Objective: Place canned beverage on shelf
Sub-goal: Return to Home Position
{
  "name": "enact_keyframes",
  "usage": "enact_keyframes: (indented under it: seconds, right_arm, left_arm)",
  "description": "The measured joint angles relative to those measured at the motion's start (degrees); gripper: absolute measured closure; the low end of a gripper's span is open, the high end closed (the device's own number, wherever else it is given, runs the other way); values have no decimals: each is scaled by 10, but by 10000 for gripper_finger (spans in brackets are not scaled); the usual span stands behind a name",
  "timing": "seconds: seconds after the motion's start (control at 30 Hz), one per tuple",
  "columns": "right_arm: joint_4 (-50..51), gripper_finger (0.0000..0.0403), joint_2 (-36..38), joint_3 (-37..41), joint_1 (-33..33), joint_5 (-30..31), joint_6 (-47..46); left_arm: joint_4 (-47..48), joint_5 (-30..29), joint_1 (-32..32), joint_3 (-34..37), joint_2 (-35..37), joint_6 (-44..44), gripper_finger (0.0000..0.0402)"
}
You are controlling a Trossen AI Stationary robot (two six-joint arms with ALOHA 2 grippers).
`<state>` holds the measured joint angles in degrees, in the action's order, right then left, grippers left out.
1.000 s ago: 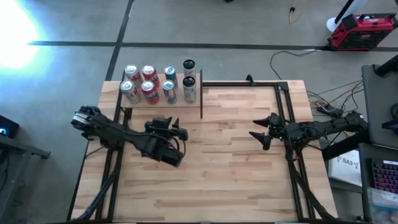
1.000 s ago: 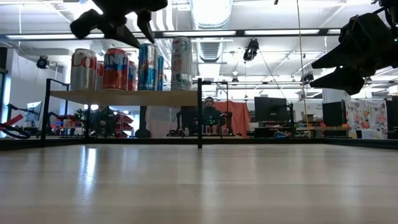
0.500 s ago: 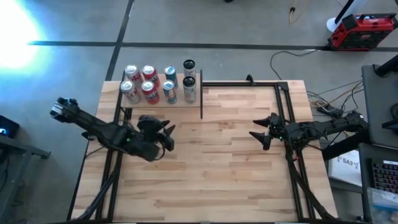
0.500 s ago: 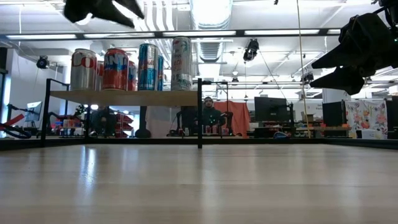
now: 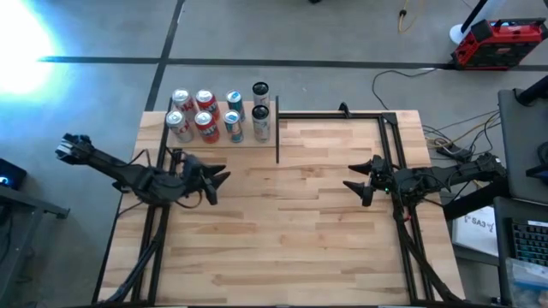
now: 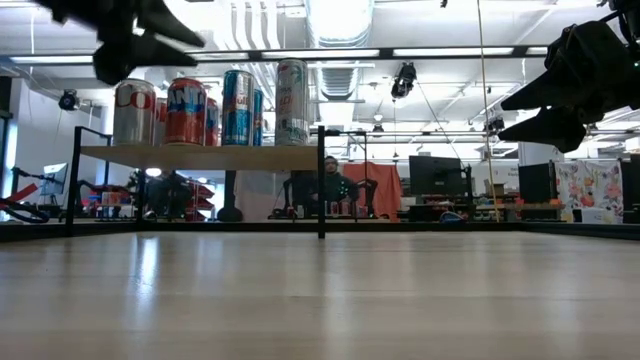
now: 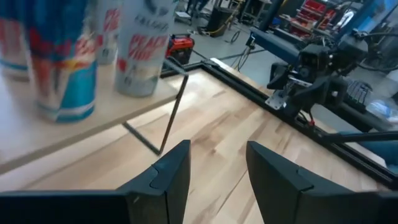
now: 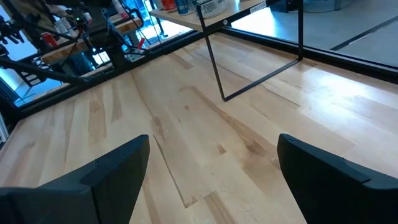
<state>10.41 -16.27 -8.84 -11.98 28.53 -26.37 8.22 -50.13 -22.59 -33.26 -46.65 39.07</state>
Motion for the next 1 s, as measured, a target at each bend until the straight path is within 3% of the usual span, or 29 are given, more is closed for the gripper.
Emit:
enact_keyframes:
  seconds: [0.47,0.67,1.0]
  right_arm:
    - [0,67,0,0,0,0,0]
    - [0,67,0,0,0,0,0]
    - [0,67,0,0,0,0,0]
  left_arm:
    - [-32,55,29,187,211,7,263]
    - [-100,92,52,260,281,7,263]
    - [-127,108,73,326,374,6,263]
